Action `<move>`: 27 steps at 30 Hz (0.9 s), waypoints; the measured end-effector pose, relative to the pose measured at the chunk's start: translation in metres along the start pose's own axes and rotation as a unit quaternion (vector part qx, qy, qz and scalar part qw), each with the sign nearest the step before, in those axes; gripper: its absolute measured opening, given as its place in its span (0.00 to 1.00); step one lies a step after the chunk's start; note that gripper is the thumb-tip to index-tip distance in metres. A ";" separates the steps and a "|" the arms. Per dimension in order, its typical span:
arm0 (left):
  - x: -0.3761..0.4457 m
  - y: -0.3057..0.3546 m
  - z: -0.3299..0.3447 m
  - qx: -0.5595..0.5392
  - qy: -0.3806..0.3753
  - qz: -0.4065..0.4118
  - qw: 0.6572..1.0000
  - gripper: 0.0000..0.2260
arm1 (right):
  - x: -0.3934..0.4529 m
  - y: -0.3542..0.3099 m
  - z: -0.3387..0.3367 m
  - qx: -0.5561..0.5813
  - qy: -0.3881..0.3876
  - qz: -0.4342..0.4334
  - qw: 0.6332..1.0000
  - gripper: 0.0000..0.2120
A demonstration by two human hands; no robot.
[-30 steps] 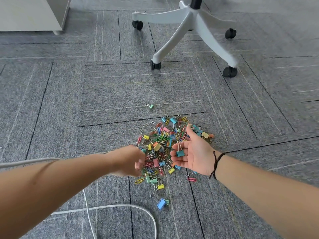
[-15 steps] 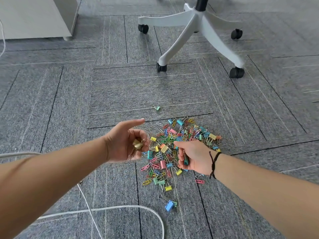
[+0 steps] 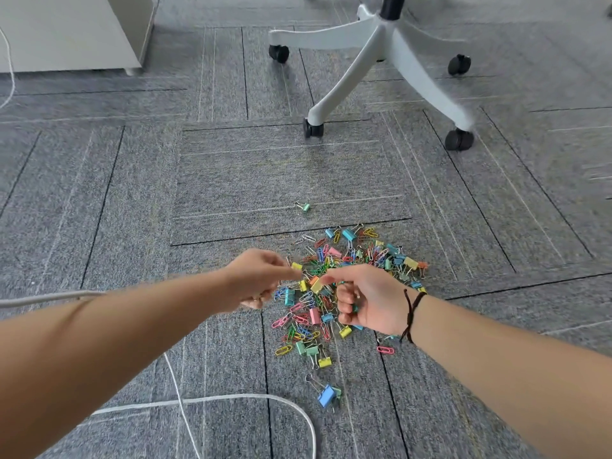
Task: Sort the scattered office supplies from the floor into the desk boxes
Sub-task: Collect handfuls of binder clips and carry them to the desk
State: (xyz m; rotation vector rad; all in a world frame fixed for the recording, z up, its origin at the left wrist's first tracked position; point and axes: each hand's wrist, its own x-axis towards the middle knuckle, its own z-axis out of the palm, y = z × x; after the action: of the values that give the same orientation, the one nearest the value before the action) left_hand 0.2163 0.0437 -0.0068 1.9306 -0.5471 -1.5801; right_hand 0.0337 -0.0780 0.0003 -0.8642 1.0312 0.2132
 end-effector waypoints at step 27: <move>-0.017 0.006 -0.021 -0.310 -0.223 -0.004 0.924 0.16 | 0.040 0.007 0.024 -0.707 0.245 -0.203 0.631 0.17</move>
State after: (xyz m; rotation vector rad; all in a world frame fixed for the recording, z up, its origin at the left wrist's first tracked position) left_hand 0.2339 0.0536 0.0129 1.1102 -0.1678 -1.9171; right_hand 0.0667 -0.0655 -0.0307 -2.7109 1.0001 0.4214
